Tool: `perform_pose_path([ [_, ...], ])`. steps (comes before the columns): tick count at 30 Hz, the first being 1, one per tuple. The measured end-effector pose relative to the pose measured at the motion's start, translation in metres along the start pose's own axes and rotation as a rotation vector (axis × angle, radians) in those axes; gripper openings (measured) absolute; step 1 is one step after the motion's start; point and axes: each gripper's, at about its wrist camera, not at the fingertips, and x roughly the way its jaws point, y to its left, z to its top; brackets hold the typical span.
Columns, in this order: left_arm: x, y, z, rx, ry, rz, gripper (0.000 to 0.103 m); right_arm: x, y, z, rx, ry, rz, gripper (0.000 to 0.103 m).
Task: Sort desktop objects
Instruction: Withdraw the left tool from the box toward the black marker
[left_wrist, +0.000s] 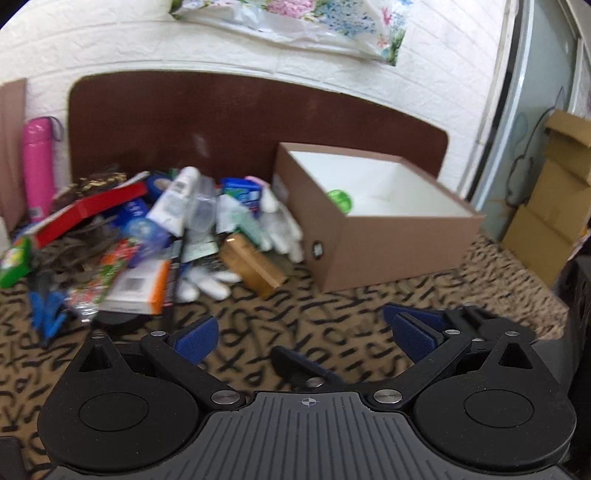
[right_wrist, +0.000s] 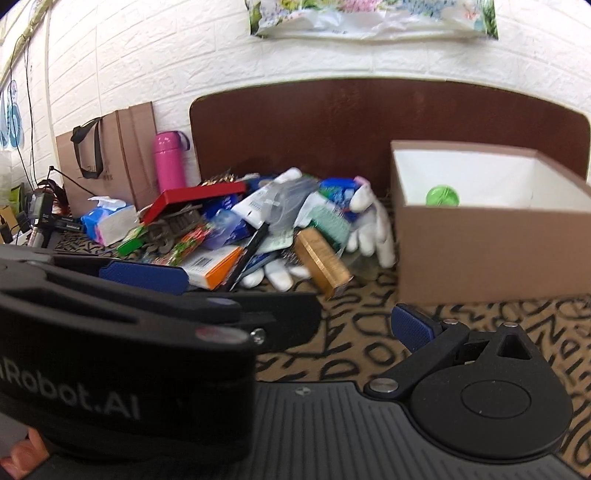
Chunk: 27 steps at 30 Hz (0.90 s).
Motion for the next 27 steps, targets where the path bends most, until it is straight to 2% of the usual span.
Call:
perform_pose_path([
  [4, -0.009, 0.014, -0.011, 0.005, -0.016, 0.047, 0.103, 0.007, 0.014, -0.006, -0.026, 0.017, -0.106, 0.103],
  [8, -0.012, 0.035, -0.015, -0.04, -0.025, 0.121, 0.103, 0.007, 0.015, -0.01, -0.017, 0.0, -0.002, 0.103],
  [11, -0.012, 0.05, -0.016, -0.075, -0.024, 0.152, 0.103, 0.007, 0.017, -0.012, 0.009, -0.025, 0.024, 0.103],
  [18, -0.002, 0.074, -0.017, -0.134, -0.013, 0.181, 0.103, 0.026, 0.024, -0.017, -0.034, 0.026, 0.077, 0.102],
  [24, 0.026, 0.084, -0.015, -0.143, 0.009, 0.164, 0.099, 0.048, 0.026, -0.015, -0.198, -0.014, -0.014, 0.1],
  [27, 0.043, 0.089, -0.015, -0.159, 0.027, 0.152, 0.094, 0.061, 0.016, -0.012, -0.206, -0.022, -0.035, 0.097],
])
